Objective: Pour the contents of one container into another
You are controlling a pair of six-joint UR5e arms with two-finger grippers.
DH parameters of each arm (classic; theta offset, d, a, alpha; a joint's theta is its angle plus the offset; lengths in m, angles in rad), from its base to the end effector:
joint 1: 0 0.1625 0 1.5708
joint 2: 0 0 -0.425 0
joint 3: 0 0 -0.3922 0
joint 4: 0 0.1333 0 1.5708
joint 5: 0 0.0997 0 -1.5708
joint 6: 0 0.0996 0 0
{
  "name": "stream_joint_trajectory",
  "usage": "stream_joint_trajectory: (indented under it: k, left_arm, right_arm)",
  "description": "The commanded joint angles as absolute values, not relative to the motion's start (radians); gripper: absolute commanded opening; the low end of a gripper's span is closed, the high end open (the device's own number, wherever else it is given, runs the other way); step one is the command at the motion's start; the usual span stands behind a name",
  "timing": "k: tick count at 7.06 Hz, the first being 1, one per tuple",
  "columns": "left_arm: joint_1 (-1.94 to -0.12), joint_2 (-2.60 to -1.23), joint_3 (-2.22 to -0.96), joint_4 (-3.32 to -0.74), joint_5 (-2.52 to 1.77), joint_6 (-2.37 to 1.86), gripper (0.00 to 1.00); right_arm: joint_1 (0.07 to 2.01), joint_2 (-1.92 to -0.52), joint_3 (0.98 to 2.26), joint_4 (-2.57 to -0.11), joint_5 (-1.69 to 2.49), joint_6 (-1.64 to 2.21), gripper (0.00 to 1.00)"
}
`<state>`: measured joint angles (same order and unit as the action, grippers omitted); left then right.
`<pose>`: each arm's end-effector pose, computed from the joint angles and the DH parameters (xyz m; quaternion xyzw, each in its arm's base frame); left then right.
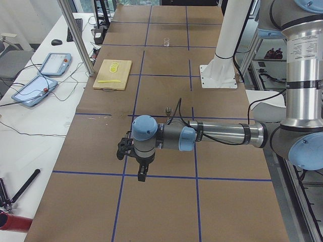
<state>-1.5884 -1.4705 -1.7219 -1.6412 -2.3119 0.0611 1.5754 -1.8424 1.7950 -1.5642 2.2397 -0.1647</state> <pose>-0.0741 -0.4558 0.6263 0.0706 0.3590 0.0422 0.9297 0.0733 -0.3738 0.6726 0.0085 -0.3286 -0.0688 0.9419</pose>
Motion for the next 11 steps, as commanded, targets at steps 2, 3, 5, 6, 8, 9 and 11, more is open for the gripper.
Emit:
stream_joint_trajectory:
  k: [2,3,5,6,8,9,11]
  left_arm:
    - [-1.588,-1.520,-1.733,-1.736,-2.316,0.063,1.00]
    - [-1.586,-1.529,-1.724,-1.866,-2.318,0.058,1.00]
    - [-1.583,-1.555,-1.668,-2.233,-2.313,0.057,1.00]
    - [-1.588,-1.569,-1.628,-2.445,-2.319,0.055,1.00]
    - [-1.575,-1.522,-1.629,-2.673,-2.322,-0.065,1.00]
    - [-1.510,-1.519,-1.646,-2.754,-2.322,-0.166,1.00]
    - [-1.354,-1.514,-1.661,-2.973,-2.221,-0.385,1.00]
  right_arm:
    - [1.575,-1.830,1.798,-1.559,2.252,-0.155,1.00]
    - [1.575,-1.819,1.804,-1.552,2.249,-0.150,1.00]
    - [1.575,-1.748,1.809,-1.551,2.250,-0.147,1.00]
    - [1.575,-1.721,1.810,-1.551,2.249,-0.146,1.00]
    - [1.574,-1.713,1.874,-1.549,2.249,-0.143,1.00]
    - [1.574,-1.710,1.893,-1.549,2.249,-0.127,1.00]
    - [1.572,-1.681,1.898,-1.549,2.249,-0.126,1.00]
